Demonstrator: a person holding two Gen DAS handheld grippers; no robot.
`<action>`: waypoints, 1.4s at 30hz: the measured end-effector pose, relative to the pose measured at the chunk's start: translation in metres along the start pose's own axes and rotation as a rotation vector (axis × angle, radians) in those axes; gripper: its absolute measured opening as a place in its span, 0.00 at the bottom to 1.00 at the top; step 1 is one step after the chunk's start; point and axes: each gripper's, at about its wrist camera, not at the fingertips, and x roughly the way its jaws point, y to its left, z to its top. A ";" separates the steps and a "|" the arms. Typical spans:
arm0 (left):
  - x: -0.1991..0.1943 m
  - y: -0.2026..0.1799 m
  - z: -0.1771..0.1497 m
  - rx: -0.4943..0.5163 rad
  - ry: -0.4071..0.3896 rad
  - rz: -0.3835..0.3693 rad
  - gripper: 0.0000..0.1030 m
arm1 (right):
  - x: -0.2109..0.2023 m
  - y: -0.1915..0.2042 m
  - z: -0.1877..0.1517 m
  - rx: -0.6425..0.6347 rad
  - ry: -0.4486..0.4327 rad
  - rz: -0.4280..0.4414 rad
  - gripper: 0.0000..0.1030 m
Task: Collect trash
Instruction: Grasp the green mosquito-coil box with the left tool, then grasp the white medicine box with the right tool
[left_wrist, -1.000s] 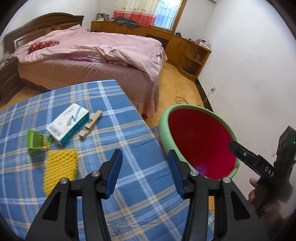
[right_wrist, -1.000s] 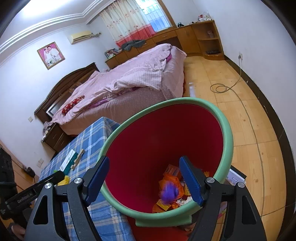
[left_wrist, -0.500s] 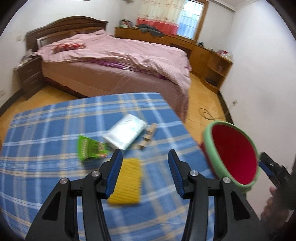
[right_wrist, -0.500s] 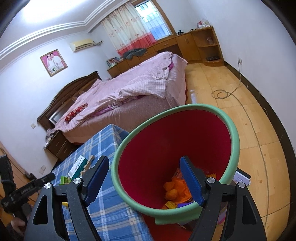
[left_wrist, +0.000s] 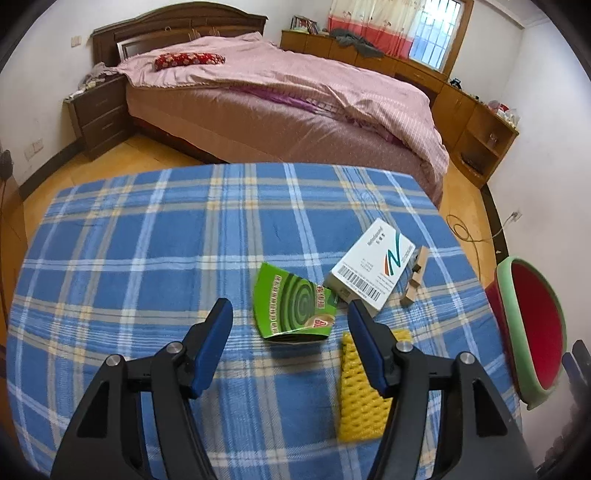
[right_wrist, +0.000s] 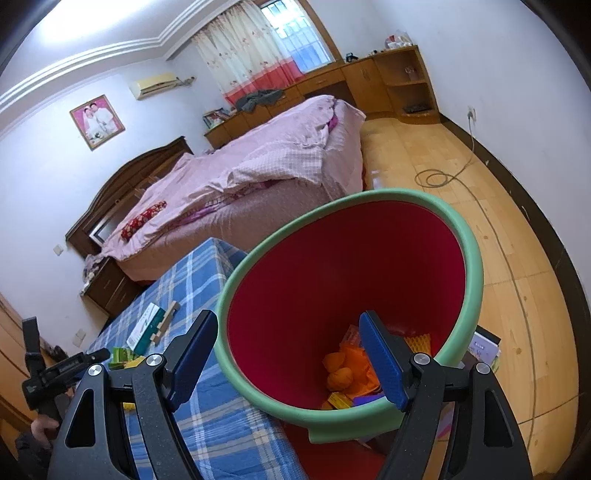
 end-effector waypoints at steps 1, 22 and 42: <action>0.004 -0.002 0.000 0.007 0.006 -0.007 0.63 | 0.001 -0.001 0.000 0.001 0.002 -0.001 0.77; 0.035 -0.017 -0.009 0.094 0.039 0.105 0.59 | -0.002 0.009 0.001 -0.029 -0.002 0.026 0.78; -0.032 0.070 -0.016 -0.063 -0.064 0.104 0.58 | 0.020 0.109 -0.022 -0.205 0.103 0.132 0.78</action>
